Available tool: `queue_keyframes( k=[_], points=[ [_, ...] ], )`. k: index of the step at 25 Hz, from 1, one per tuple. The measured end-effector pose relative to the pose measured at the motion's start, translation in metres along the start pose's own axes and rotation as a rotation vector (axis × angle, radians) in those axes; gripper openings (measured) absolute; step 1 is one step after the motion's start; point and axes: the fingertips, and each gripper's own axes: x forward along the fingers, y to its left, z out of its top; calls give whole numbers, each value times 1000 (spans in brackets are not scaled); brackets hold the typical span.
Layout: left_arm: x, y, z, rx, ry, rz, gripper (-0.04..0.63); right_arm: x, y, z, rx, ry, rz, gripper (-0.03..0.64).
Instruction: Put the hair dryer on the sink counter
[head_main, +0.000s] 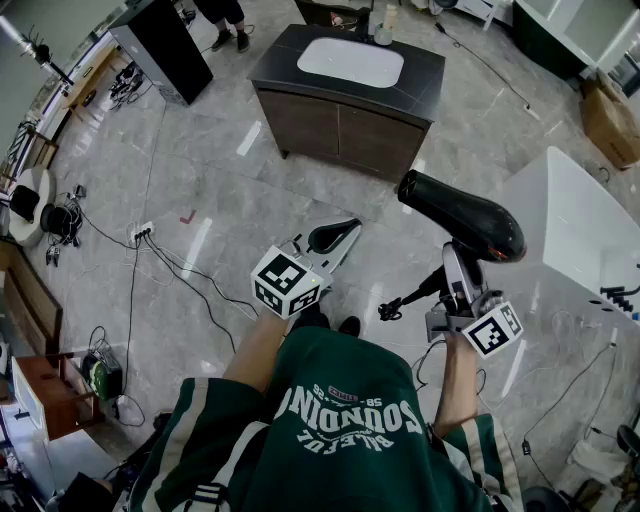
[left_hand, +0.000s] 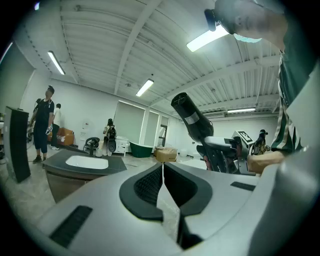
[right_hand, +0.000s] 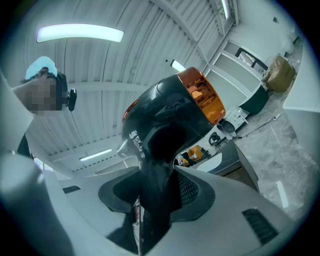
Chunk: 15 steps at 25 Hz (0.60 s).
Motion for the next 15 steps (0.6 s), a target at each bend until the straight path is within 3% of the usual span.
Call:
queue_keyframes(
  k=[15],
  points=[
    [1,-9,-1,6,6,1,15,-6,0,-2,13,20,26,184]
  ],
)
